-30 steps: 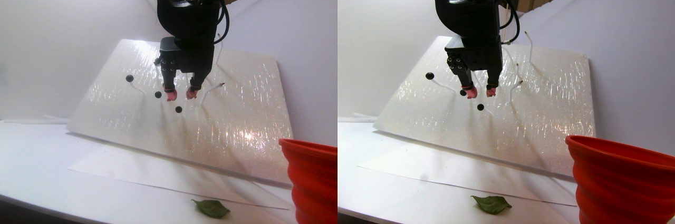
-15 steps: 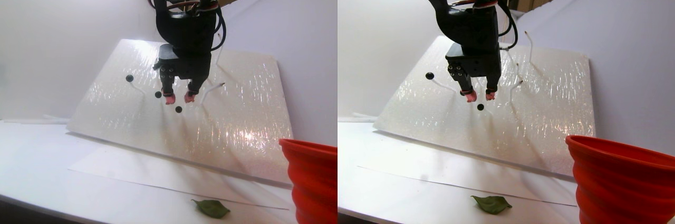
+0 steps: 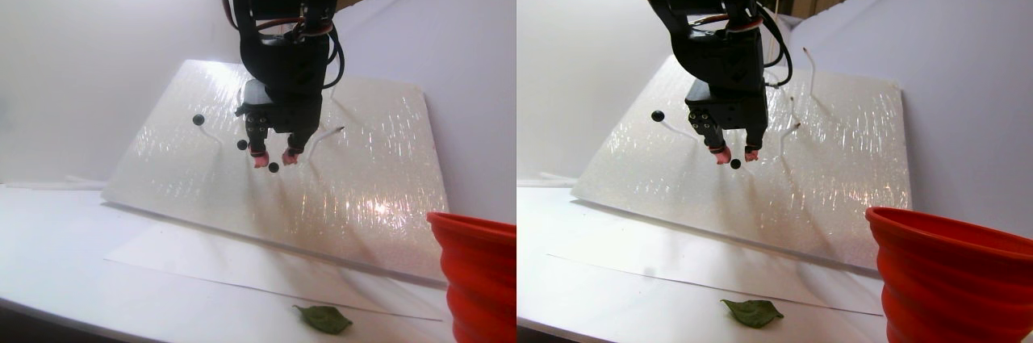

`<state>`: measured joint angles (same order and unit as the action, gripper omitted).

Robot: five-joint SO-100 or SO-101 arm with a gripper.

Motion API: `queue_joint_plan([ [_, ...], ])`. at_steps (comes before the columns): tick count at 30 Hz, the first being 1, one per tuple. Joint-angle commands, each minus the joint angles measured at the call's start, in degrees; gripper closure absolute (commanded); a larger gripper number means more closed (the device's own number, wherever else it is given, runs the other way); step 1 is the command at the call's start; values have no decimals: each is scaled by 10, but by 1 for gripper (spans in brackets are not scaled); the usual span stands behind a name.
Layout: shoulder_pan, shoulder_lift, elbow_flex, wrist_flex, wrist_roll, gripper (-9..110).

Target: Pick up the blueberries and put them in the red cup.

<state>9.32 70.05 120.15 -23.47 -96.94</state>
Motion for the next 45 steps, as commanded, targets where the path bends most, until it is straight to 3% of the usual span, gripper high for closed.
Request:
queue_joint_plan([
  [1,1,9,-50,-18,4,86],
  [45,-4,-36,-56,-39,21,91],
])
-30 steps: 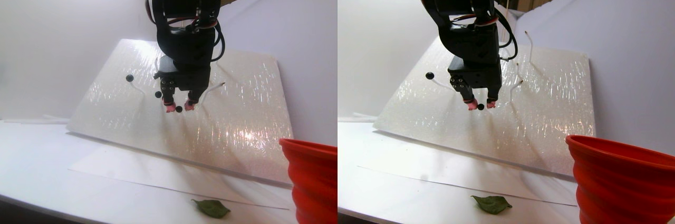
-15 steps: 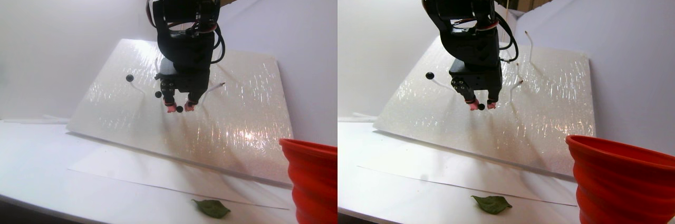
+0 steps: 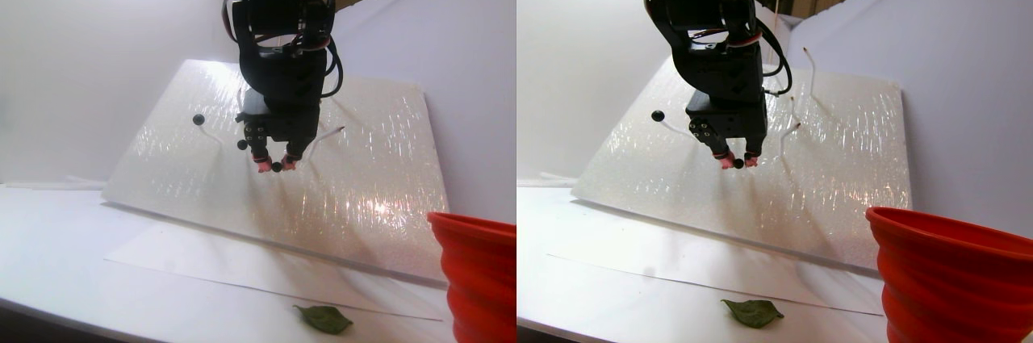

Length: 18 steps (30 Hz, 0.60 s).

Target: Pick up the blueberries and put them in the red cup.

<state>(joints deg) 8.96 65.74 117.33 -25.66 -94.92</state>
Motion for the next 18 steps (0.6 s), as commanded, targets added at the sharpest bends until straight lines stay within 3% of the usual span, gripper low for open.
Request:
queue_joint_plan([
  [1,0,9,-26,-16,1,91],
  [18,-8,69,15,7,12,93],
])
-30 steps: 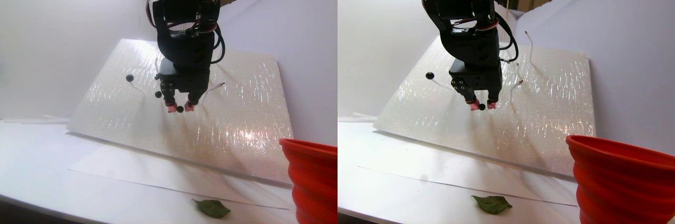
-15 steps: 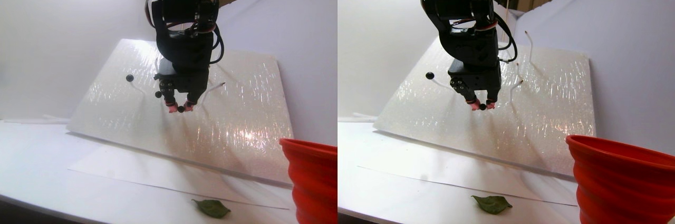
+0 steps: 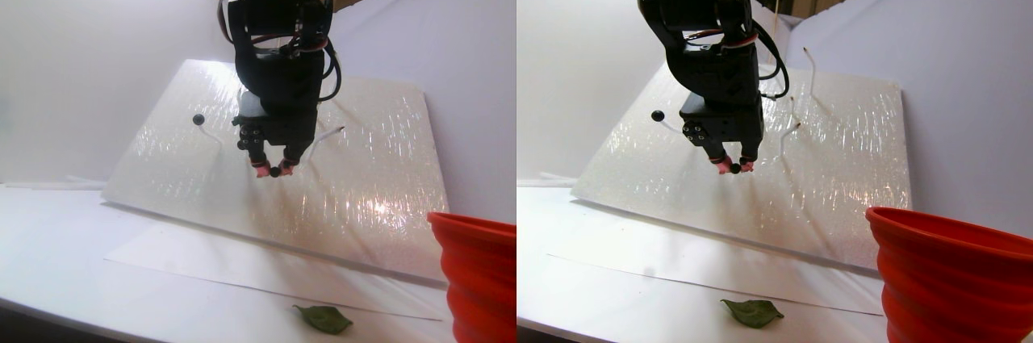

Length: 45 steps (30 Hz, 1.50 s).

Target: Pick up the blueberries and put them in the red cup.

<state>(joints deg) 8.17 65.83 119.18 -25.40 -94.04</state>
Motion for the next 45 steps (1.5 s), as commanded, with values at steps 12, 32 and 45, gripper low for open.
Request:
queue_joint_plan([
  [12,-2,115,25,14,7,93],
  [32,62,236,65,99,-23,93],
  [45,109,301,105,136,-40,92],
])
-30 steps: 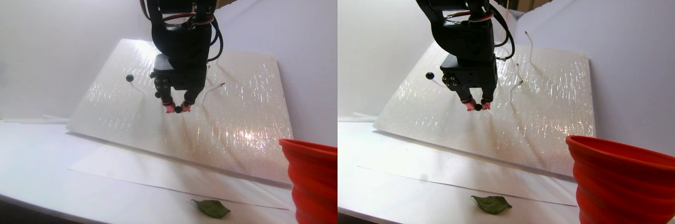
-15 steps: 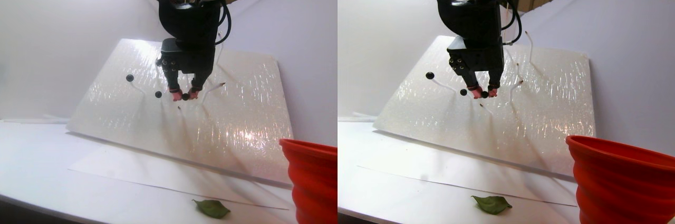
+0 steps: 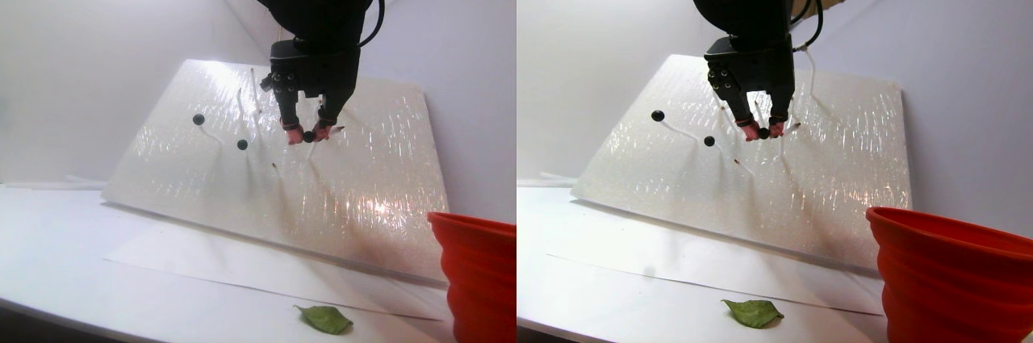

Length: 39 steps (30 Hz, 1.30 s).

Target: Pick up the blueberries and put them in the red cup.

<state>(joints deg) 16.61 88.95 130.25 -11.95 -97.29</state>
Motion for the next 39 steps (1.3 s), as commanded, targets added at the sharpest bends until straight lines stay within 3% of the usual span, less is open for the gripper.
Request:
queue_joint_plan([
  [1,29,75,-3,3,-8,92],
  [39,214,131,-10,84,-60,92],
])
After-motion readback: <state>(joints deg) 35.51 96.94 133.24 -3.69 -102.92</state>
